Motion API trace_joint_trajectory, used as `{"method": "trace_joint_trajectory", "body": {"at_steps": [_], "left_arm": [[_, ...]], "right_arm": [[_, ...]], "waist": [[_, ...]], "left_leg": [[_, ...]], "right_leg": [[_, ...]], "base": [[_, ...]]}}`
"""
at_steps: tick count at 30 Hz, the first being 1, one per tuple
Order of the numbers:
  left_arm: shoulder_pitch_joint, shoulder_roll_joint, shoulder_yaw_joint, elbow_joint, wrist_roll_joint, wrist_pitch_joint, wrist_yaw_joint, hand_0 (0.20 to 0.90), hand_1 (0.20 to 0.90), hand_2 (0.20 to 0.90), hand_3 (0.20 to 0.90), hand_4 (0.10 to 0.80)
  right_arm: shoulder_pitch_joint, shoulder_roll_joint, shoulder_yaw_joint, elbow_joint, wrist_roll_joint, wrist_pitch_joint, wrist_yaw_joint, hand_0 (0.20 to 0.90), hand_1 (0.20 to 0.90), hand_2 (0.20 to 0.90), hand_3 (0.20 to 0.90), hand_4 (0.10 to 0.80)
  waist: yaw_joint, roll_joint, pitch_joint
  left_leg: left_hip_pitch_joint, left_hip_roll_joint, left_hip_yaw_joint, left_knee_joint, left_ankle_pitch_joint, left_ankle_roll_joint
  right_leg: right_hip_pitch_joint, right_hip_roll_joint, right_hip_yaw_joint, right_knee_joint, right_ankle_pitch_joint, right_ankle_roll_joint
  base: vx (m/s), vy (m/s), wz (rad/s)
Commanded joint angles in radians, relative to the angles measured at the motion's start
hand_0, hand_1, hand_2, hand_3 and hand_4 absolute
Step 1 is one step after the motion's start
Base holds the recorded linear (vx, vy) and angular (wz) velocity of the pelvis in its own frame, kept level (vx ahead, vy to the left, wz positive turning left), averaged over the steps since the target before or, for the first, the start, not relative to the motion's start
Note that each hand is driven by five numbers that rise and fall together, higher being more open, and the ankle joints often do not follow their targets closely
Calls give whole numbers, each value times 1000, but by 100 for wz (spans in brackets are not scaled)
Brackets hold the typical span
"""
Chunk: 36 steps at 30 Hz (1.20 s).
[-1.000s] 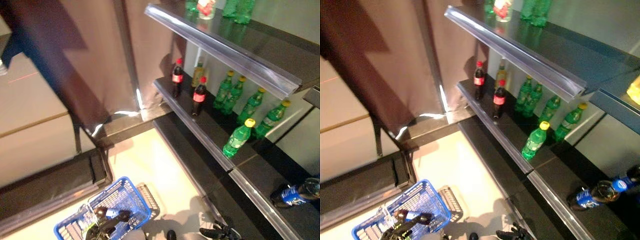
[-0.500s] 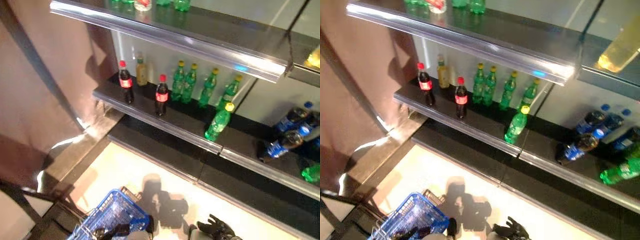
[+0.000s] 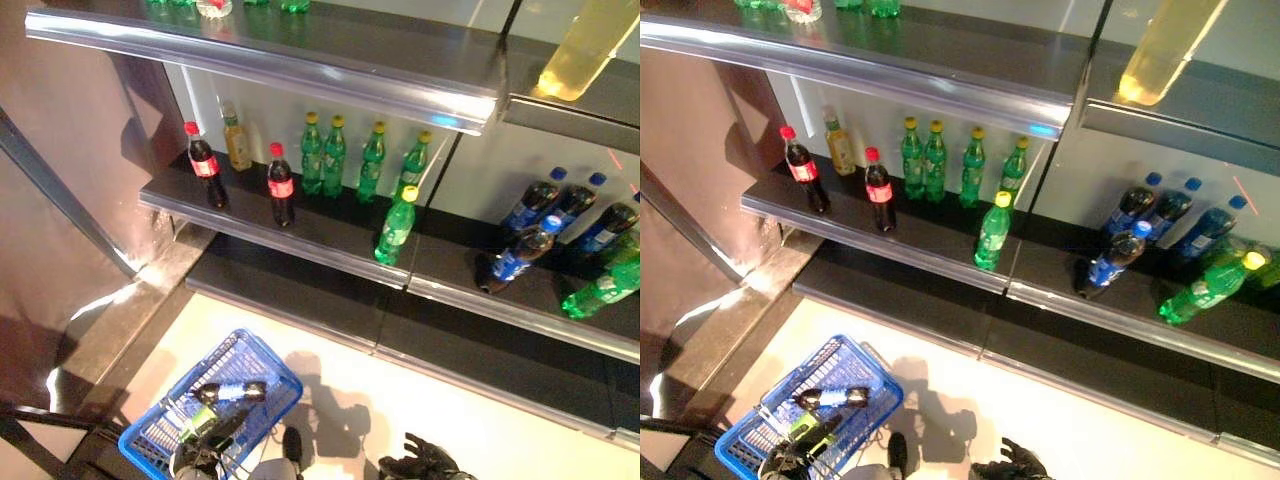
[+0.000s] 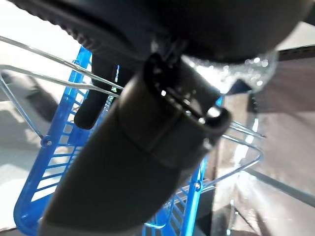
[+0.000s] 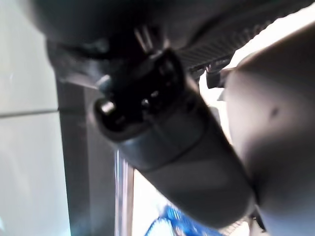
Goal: Pick up the drink and place into the basket.
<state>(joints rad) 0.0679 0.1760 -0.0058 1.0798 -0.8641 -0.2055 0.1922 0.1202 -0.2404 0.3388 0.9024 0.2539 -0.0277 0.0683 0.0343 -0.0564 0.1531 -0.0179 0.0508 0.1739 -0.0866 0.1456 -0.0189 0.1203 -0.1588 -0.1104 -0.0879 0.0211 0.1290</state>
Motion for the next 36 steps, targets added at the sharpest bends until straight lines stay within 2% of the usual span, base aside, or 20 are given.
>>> {"method": "trace_joint_trajectory", "body": {"at_steps": [1,4,6,7,9,10,11,15,17,20,24,26,28,32,33,35,36], "left_arm": [[17,38,10,-71,21,-54,0,300,300,300,200,100],[45,49,9,-114,10,-53,0,300,300,300,200,100],[62,53,3,-132,-15,-60,-11,300,300,300,200,100],[65,54,-9,-132,-36,-58,-16,300,300,300,200,100],[58,52,-22,-133,-31,-48,-14,300,300,300,200,100],[47,49,-35,-131,-5,-42,-16,300,300,300,200,100],[36,42,-40,-114,35,-30,-11,300,300,300,200,100],[39,39,-47,-95,61,-27,-1,300,300,300,200,100],[56,48,-50,-90,65,-29,-11,300,300,300,200,100],[66,57,-53,-77,79,-37,-23,300,300,300,200,100],[55,63,-64,-74,129,-33,-28,300,300,300,200,100],[49,76,-81,-84,172,-21,-28,300,300,300,200,100],[54,99,-90,-107,181,-2,-30,300,300,300,200,100],[71,124,-90,-129,182,-14,-43,300,300,300,200,100],[66,129,-81,-133,158,-30,-39,300,300,300,200,100],[44,133,-61,-131,135,-39,-32,300,300,300,200,100],[34,133,-53,-129,134,-38,-28,300,300,300,200,100]], "right_arm": [[5,-83,45,-244,-33,-20,9,900,900,900,900,800],[40,-174,71,-475,-46,3,38,900,900,900,900,800],[44,-225,72,-562,-37,4,70,900,900,900,900,800],[41,-262,78,-601,-28,2,81,900,900,900,900,800],[31,-271,84,-592,-20,-6,77,900,900,900,900,800],[19,-265,86,-563,-3,-32,60,900,900,900,900,800],[3,-250,96,-538,46,-31,58,900,900,900,900,800],[18,-221,82,-529,40,-19,65,900,900,900,900,800],[48,-202,78,-528,38,-18,95,900,900,900,900,800],[49,-185,96,-522,25,-2,108,900,900,900,900,800],[27,-160,119,-497,26,19,102,900,900,900,900,800],[30,-153,121,-514,30,1,101,900,900,900,900,800],[33,-165,120,-580,17,-21,95,900,900,900,900,800],[18,-213,95,-737,29,-92,74,900,900,900,900,800],[-2,-238,68,-842,48,-135,54,900,900,900,900,800],[-37,-254,31,-944,72,-197,27,900,900,900,900,800],[-52,-262,20,-967,76,-241,11,900,900,900,900,800]], "waist": [[-3,2,-4],[-14,-2,-3],[-18,-10,4],[-13,-15,17],[-8,-13,23],[-2,-9,33],[8,-12,33],[5,-17,20],[10,-22,4],[18,-28,-3],[28,-31,9],[22,-27,14],[16,-28,20],[6,-28,32],[0,-30,39],[-4,-36,49],[-3,-36,50]], "left_leg": [[56,108,-80,90,-105,-81],[59,124,-70,99,-100,-94],[25,122,-71,183,-117,-102],[-27,110,-114,258,-96,-110],[-52,110,-126,227,-75,-115],[-81,119,-126,202,-31,-122],[-59,100,-163,152,-53,-105],[-21,83,-150,128,-71,-94],[4,61,-140,137,-99,-81],[3,44,-127,200,-142,-70],[-12,18,-111,309,-211,-31],[0,3,-97,311,-226,-5],[4,-10,-82,326,-240,8],[20,-8,-55,332,-258,19],[9,2,-46,344,-262,15],[-14,23,-39,365,-269,7],[-22,36,-36,369,-266,4]], "right_leg": [[-41,-31,-50,76,20,13],[-39,-15,-61,81,6,-5],[-44,-5,-47,88,0,-21],[-41,8,-25,89,2,-28],[-42,10,-24,89,2,-23],[-41,9,-34,94,-2,-19],[-37,-4,-32,94,1,-8],[-24,-29,-42,94,7,6],[-9,-62,-46,93,15,28],[1,-89,-34,90,24,41],[10,-137,-13,132,23,61],[-7,-145,-16,195,39,58],[-40,-150,-23,263,79,55],[-89,-153,-23,298,123,48],[-103,-148,-13,244,115,46],[-128,-148,1,207,127,52],[-127,-145,3,195,111,52]], "base": [[6,-103,14],[-1,-122,22],[-14,-71,17],[-8,-10,5],[-14,75,4],[32,181,15],[40,148,20],[132,167,12],[194,200,1],[143,173,-3],[138,214,-20],[134,213,0],[91,136,2],[54,27,-15],[-29,-98,-39],[-71,-156,-41],[-60,-235,-28]]}}
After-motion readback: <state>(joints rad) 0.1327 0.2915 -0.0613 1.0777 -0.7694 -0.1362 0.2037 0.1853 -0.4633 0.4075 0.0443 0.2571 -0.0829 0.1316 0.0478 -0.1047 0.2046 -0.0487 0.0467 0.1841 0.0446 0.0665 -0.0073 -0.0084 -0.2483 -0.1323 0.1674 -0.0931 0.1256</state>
